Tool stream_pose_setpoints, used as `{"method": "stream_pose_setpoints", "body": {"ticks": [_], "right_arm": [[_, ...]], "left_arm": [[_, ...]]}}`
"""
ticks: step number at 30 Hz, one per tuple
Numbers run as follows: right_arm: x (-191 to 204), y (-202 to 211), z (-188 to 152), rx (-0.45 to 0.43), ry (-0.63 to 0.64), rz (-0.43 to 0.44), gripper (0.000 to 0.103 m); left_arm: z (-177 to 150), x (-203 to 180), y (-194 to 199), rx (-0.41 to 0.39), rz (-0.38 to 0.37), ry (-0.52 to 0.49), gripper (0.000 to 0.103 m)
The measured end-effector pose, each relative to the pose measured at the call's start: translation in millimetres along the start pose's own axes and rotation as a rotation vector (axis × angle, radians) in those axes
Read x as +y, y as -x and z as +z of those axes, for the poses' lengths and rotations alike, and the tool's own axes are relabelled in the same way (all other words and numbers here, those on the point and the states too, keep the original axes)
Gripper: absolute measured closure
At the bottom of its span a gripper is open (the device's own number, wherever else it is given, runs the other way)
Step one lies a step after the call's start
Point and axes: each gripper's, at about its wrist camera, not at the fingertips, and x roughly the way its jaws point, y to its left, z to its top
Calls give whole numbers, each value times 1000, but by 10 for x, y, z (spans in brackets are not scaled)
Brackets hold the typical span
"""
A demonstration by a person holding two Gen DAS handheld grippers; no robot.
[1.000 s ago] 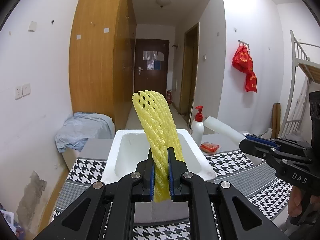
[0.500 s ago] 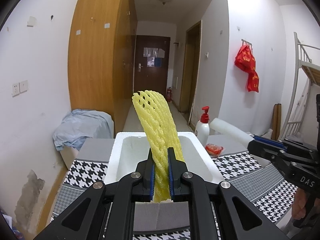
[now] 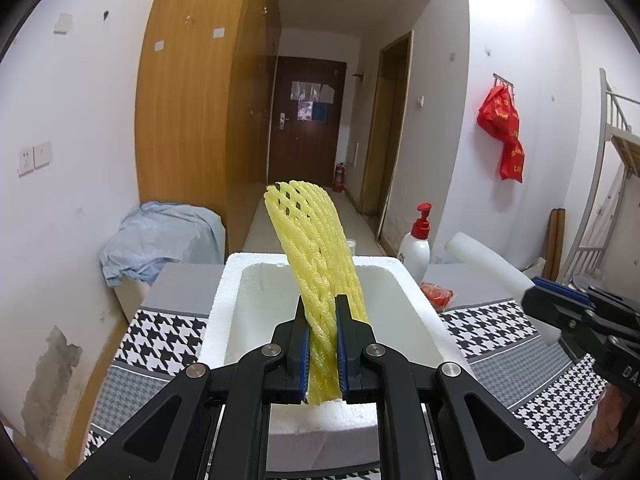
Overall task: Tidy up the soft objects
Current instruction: 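Open the left gripper over the foam box to drop the sponge, then lower the white roll into the foam box and open the right gripper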
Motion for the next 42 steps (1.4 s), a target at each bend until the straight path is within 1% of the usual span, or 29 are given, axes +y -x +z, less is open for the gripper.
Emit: {"method": "stream_pose_setpoints", "body": {"ticks": [4,6,7,8,9,10,11,13,15,16,17,19,21,22,23,25,31,32,36,42], "right_arm": [[-26,9,-10,1,-4,-8,82],[-45,16,-15,0,-8,-13,82],[-52,15,-16,1,-10,-15,82],[-54,18,-17,2,-11,-17,82],[-57,22,-19,2,-12,-18,82],[-58,27,-20,1,-12,-18,82],[-64,30,-22,0,-12,-18,82],[-63,25,-21,2,-12,-21,82],[-61,23,-21,3,-11,-20,82],[-51,23,-18,1,-10,-20,82],[-44,24,-17,0,-7,-18,82],[-39,22,-22,0,-3,-17,82],[-27,15,-21,1,-1,-17,82],[-24,10,-21,1,0,-17,82],[-13,-1,-18,2,1,-17,82],[-7,-23,-22,7,1,-16,82],[51,-46,-1,-1,6,-16,82],[62,-53,6,-3,7,-18,82],[106,-78,28,-6,6,-22,82],[201,-120,55,-5,15,-23,82]], "left_arm": [[23,16,-71,9,-2,6,91],[34,12,-106,16,5,10,89],[32,9,-119,20,10,5,84],[27,2,-121,20,9,1,72],[23,1,-116,18,8,0,64],[22,6,-102,11,9,3,51],[24,9,-85,2,11,6,48],[31,13,-47,-11,15,2,47],[29,27,-17,-19,9,5,35],[26,44,0,-25,6,12,23],[23,56,18,-30,7,16,14],[18,84,75,-51,16,24,14],[22,113,97,-54,21,30,13],[19,127,111,-57,24,29,11],[19,133,118,-61,31,26,6],[5,153,151,-74,61,15,4],[-16,267,293,-100,77,24,3],[-20,279,311,-103,80,22,1],[-38,306,387,-120,105,-6,1],[-111,411,510,-135,116,-5,1]]}}
